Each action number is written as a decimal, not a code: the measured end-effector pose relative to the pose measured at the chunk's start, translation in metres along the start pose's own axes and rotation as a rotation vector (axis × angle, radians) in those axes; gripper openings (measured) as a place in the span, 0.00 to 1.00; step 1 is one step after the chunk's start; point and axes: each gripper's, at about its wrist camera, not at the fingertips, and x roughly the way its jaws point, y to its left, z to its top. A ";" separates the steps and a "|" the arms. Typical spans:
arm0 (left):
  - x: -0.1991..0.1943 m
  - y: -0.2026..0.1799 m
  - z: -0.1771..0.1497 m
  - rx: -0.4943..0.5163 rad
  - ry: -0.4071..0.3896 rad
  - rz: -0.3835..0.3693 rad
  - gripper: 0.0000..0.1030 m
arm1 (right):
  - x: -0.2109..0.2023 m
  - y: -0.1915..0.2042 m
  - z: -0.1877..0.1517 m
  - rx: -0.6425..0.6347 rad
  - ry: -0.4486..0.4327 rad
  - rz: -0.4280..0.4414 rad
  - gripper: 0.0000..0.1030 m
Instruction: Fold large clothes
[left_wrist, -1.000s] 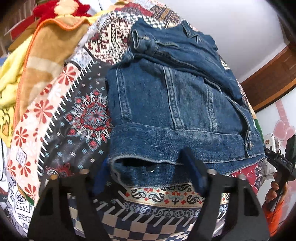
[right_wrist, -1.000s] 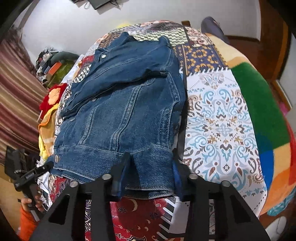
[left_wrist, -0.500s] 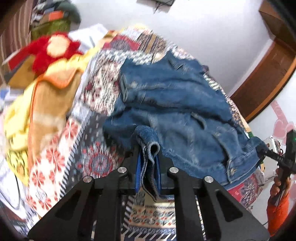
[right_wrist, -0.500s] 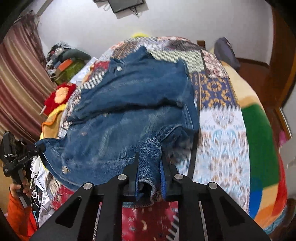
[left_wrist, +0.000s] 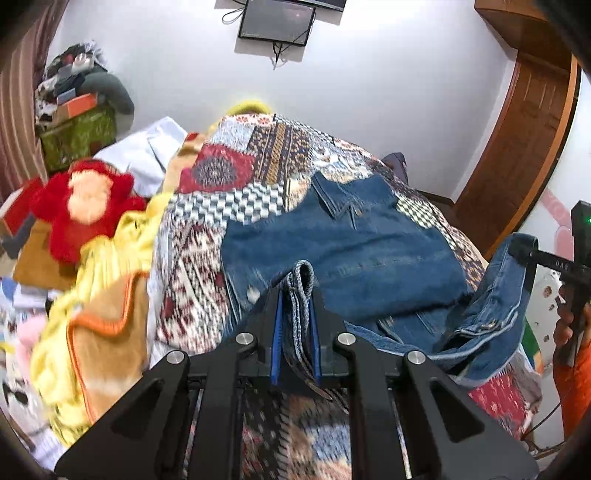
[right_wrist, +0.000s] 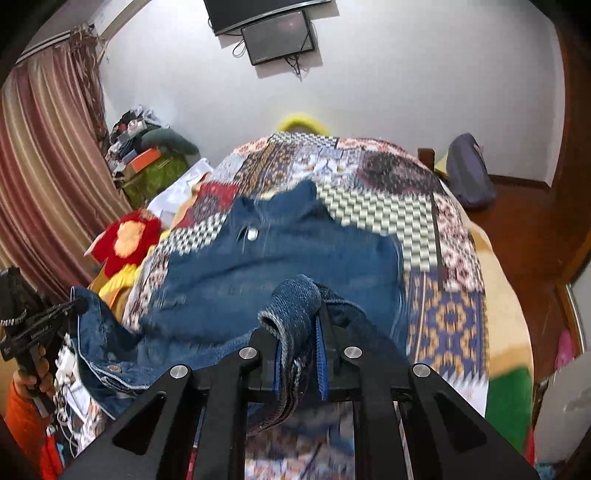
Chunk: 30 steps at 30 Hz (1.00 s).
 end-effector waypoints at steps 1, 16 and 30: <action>0.006 0.003 0.008 -0.002 -0.010 -0.001 0.12 | 0.007 -0.002 0.009 0.006 0.002 0.002 0.11; 0.122 0.062 0.110 -0.069 -0.038 0.093 0.00 | 0.133 -0.041 0.112 0.098 0.056 -0.061 0.11; 0.230 0.058 0.054 -0.019 0.341 0.072 0.66 | 0.238 -0.111 0.092 0.275 0.262 -0.091 0.12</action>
